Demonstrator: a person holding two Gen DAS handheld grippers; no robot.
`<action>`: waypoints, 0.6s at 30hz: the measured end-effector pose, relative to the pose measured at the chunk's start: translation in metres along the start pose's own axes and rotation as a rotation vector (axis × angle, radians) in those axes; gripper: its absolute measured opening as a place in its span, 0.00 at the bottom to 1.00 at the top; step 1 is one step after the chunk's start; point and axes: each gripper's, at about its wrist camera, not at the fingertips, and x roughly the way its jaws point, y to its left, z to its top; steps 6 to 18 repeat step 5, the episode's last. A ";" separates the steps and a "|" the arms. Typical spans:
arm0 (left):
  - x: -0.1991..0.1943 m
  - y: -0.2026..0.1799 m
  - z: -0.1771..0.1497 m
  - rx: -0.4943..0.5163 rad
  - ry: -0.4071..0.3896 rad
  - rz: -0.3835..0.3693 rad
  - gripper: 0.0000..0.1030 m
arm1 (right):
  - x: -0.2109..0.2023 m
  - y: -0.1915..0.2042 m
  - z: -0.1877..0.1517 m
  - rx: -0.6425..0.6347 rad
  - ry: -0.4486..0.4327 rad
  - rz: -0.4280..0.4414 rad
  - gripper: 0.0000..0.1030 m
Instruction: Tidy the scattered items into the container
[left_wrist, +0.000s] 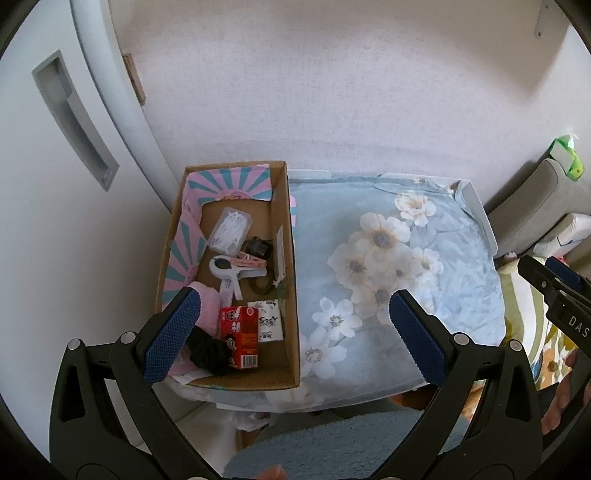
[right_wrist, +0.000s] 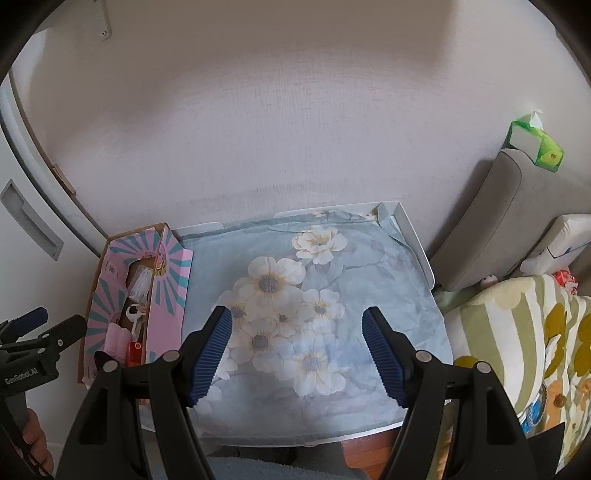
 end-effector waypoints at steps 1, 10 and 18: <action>-0.002 0.000 -0.001 0.004 -0.011 0.005 0.99 | -0.001 -0.001 0.000 -0.002 -0.001 -0.001 0.67; -0.006 -0.001 -0.004 0.009 -0.037 0.044 0.99 | 0.000 0.000 -0.001 -0.002 0.000 -0.001 0.67; -0.006 -0.001 -0.004 0.009 -0.037 0.044 0.99 | 0.000 0.000 -0.001 -0.002 0.000 -0.001 0.67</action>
